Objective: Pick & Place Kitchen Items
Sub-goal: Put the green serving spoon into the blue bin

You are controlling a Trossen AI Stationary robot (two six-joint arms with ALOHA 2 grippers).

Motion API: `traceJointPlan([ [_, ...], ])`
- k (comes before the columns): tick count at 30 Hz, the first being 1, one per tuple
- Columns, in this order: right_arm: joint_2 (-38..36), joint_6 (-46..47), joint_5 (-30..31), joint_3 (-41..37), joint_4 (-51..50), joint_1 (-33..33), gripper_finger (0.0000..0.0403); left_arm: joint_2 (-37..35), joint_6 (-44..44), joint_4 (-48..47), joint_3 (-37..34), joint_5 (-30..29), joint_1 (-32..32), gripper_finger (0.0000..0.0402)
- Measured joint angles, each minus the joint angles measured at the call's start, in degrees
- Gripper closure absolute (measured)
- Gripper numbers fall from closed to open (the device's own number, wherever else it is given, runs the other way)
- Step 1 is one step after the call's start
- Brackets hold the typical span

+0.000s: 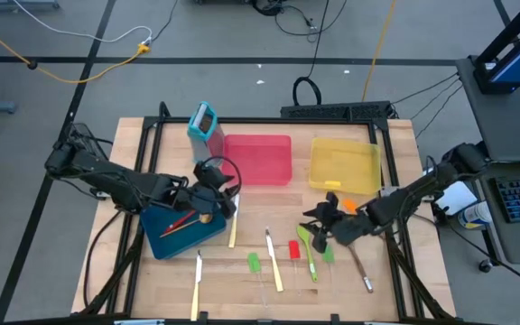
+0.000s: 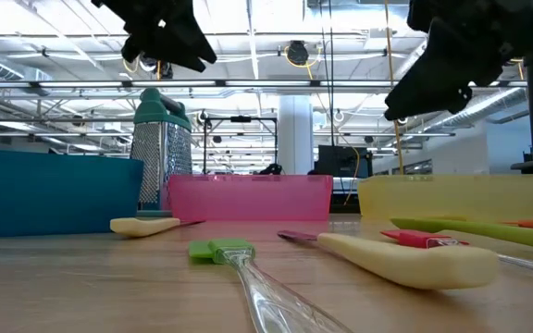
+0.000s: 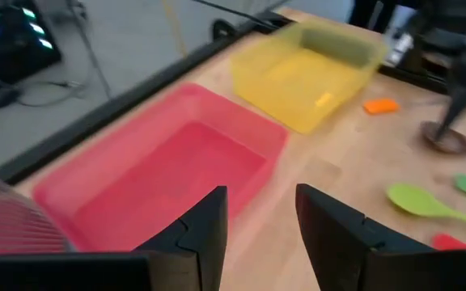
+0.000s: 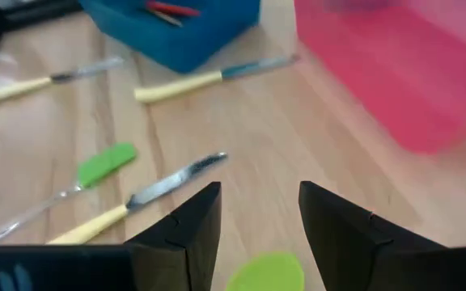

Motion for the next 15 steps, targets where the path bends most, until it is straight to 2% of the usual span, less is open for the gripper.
traceJointPlan([
  [3, 1.94, 5.25, -0.66, 1.07, -5.94, 0.33, 0.0243, -0.02, -0.01, 0.07, 0.00, -2.21, 0.00, 0.0250],
  [7, 2.55, 12.95, -5.77, 1.20, -10.22, 0.41, 0.0243, 0.00, 0.38, -0.05, 0.00, -3.09, 0.00, 0.0249],
  [15, 6.22, 19.96, -12.45, 1.31, -9.87, 1.39, 0.0243, 0.00, 2.93, -0.03, -0.02, -3.09, 0.32, 0.0249],
])
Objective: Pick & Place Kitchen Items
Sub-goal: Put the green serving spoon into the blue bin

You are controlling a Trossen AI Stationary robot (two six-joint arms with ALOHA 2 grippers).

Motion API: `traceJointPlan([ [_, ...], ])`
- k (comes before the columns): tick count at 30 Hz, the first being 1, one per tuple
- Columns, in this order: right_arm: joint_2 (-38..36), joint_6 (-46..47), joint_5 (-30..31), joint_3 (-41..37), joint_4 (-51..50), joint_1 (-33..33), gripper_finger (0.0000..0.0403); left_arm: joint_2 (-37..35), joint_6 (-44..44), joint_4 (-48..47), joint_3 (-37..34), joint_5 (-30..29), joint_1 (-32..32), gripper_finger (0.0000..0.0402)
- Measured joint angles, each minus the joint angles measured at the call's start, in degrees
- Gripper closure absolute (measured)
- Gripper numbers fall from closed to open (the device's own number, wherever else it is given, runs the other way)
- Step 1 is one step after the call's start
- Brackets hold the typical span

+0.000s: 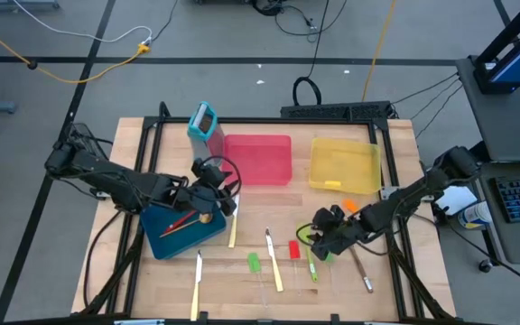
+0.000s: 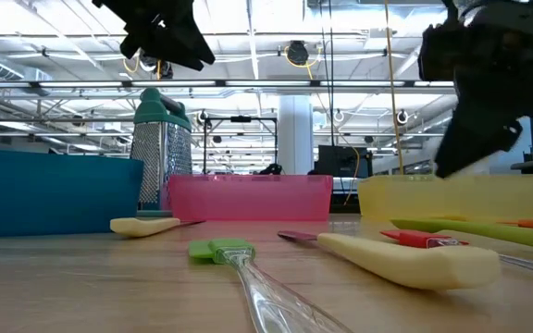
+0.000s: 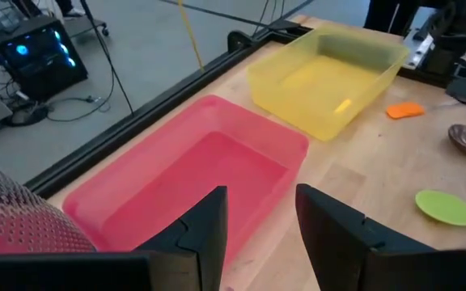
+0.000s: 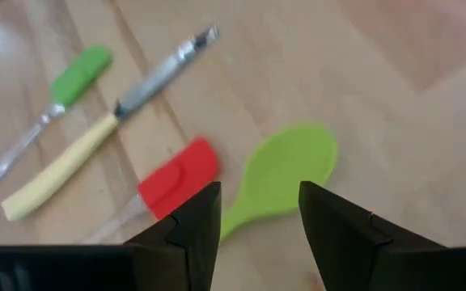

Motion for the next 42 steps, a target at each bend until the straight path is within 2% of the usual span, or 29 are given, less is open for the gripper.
traceJointPlan([
  [7, 5.66, 4.60, -5.96, -0.07, 1.35, -0.20, 0.0243, 0.00, 2.90, 0.09, 0.00, -0.09, 1.92, 0.0249],
  [12, 6.70, 4.21, -6.09, -0.04, 6.65, -0.24, 0.0243, 0.00, 5.41, 0.11, 0.00, -0.15, 4.06, 0.0249],
  [25, 10.48, 4.43, -5.80, 0.00, 8.16, -0.50, 0.0243, 0.00, 7.59, 0.09, -0.02, -0.04, 8.06, 0.0249],
  [31, 13.84, 5.71, -8.83, 0.11, 8.65, -1.85, 0.0243, 0.00, 7.58, 0.11, -0.02, 0.02, 8.46, 0.0250],
  [38, 14.85, -0.43, -10.41, 0.04, 8.79, -4.05, 0.0246, 0.00, 7.54, 0.11, -0.02, 0.09, 8.46, 0.0249],
  [42, 14.93, -1.17, -10.68, 0.00, 8.31, -4.82, 0.0268, 0.00, 7.50, 0.11, -0.02, 0.09, 8.46, 0.0249],
])
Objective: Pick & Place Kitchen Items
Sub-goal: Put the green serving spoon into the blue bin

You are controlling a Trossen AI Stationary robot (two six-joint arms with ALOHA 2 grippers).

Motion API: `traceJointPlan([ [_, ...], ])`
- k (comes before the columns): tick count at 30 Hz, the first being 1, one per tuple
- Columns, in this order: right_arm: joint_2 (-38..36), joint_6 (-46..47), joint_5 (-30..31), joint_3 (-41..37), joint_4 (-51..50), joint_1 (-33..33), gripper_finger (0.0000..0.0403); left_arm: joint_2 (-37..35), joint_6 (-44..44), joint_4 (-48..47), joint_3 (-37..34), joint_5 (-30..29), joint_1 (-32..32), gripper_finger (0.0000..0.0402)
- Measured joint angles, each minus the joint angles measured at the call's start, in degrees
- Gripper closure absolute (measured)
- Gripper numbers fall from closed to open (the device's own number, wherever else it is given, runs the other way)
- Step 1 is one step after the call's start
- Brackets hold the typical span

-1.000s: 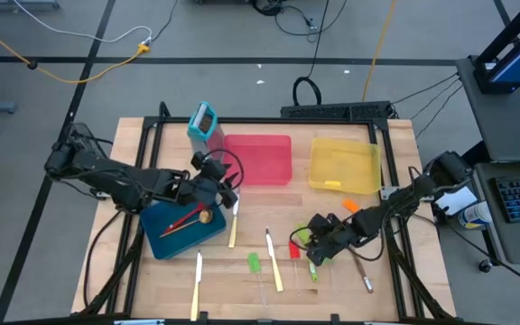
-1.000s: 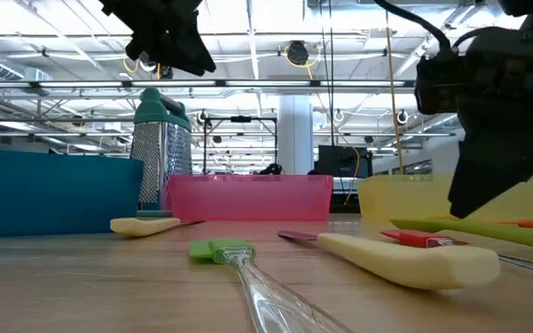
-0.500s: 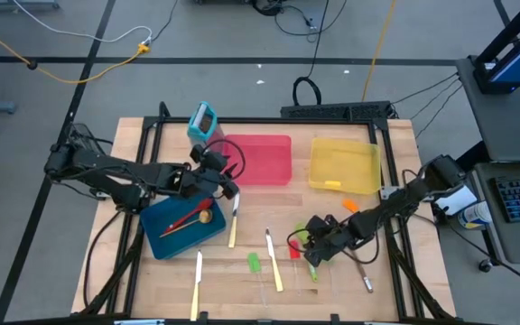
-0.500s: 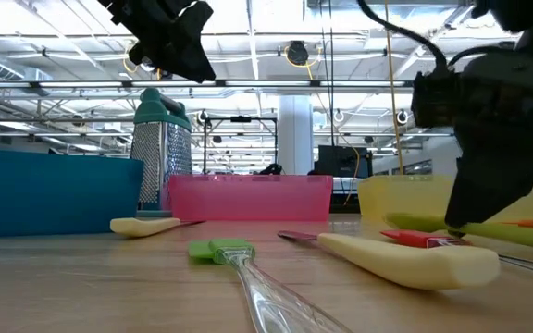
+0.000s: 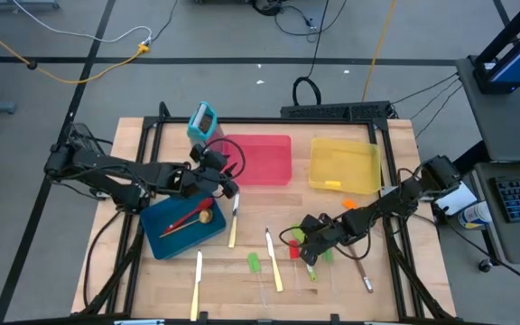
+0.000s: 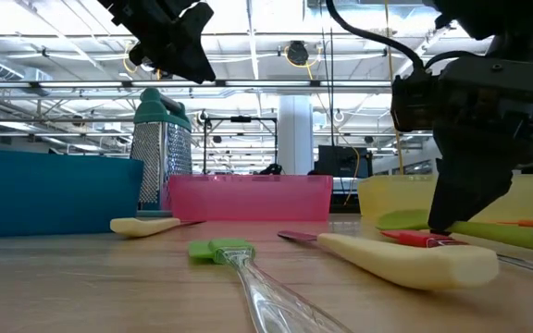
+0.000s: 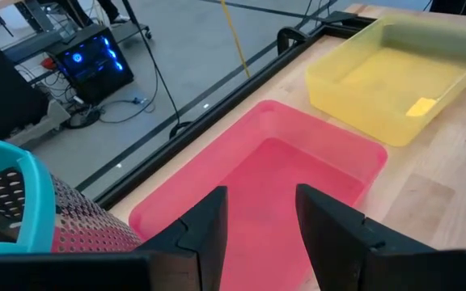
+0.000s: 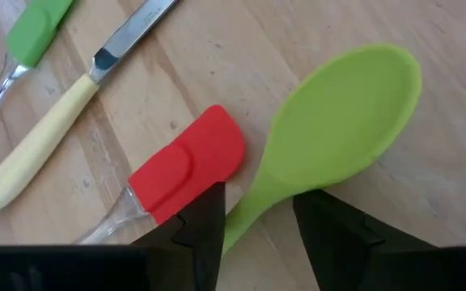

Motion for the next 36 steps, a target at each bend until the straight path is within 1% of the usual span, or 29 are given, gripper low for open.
traceJointPlan([
  [6, 0.05, -0.24, -0.87, -0.07, -0.82, -0.22, 0.0318, 0.00, -0.74, -0.02, 0.00, 0.13, 0.00, 0.0249],
  [10, 0.20, -5.13, -1.33, -0.07, -0.51, -0.31, 0.0338, 0.00, -0.74, -0.02, 0.00, 0.13, 0.00, 0.0249],
  [23, -2.18, -12.71, 0.83, -0.11, -1.19, -1.94, 0.0355, 0.00, -3.62, -0.13, -0.02, 0.12, -0.11, 0.0250],
  [29, -2.52, -18.48, 1.78, -0.11, -1.19, -1.97, 0.0366, 0.00, -4.75, -0.13, -0.02, 0.11, -0.66, 0.0249],
  [32, -3.52, -21.10, 1.82, -0.12, -0.90, -2.02, 0.0366, 0.00, -5.54, -0.12, -0.02, 0.13, -1.22, 0.0249],
  [36, -6.86, -25.43, 1.83, -0.40, -2.38, -2.01, 0.0370, 0.00, -7.12, -0.11, -0.02, 0.13, -2.01, 0.0249],
])
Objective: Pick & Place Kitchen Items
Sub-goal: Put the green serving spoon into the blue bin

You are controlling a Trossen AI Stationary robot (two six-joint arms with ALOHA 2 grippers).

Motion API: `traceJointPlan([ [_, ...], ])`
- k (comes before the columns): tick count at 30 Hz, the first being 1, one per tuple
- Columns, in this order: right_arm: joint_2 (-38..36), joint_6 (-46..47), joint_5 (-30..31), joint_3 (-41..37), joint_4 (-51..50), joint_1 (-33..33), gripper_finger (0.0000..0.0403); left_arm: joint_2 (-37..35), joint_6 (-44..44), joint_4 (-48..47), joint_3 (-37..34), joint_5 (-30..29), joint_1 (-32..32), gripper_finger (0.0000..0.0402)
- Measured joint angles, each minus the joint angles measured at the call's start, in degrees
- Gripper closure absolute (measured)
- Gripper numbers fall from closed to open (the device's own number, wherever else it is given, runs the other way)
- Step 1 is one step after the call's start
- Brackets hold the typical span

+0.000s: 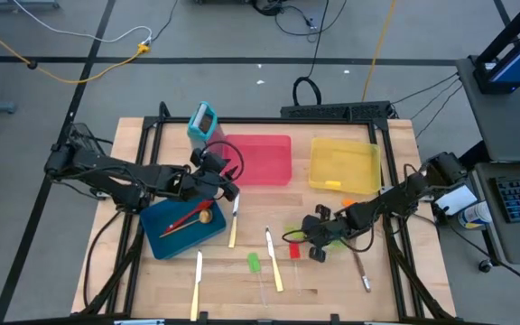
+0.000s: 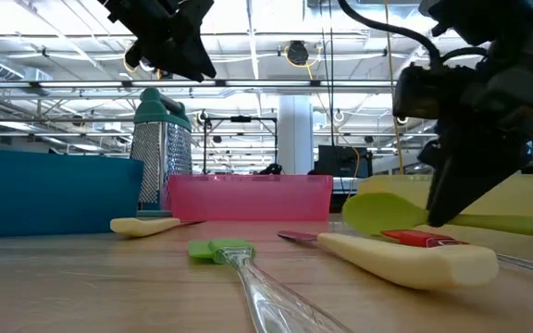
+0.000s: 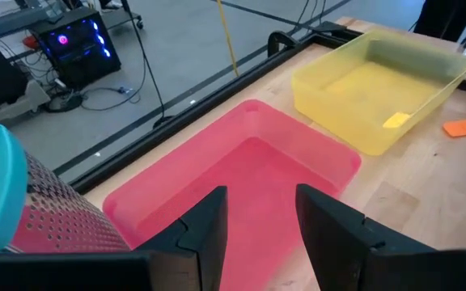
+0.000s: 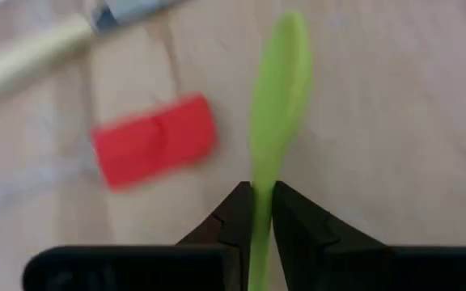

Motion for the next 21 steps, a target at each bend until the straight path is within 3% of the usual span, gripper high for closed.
traceJointPlan([
  [9, -8.67, -11.14, 6.26, 0.07, -0.02, -0.02, 0.0377, 1.33, -3.19, -0.04, -0.09, 0.28, -3.60, 0.0249],
  [21, -12.13, -22.08, 19.53, 0.16, 2.07, -0.01, 0.0373, 10.32, -6.97, 8.09, -0.07, 7.60, -8.31, 0.0249],
])
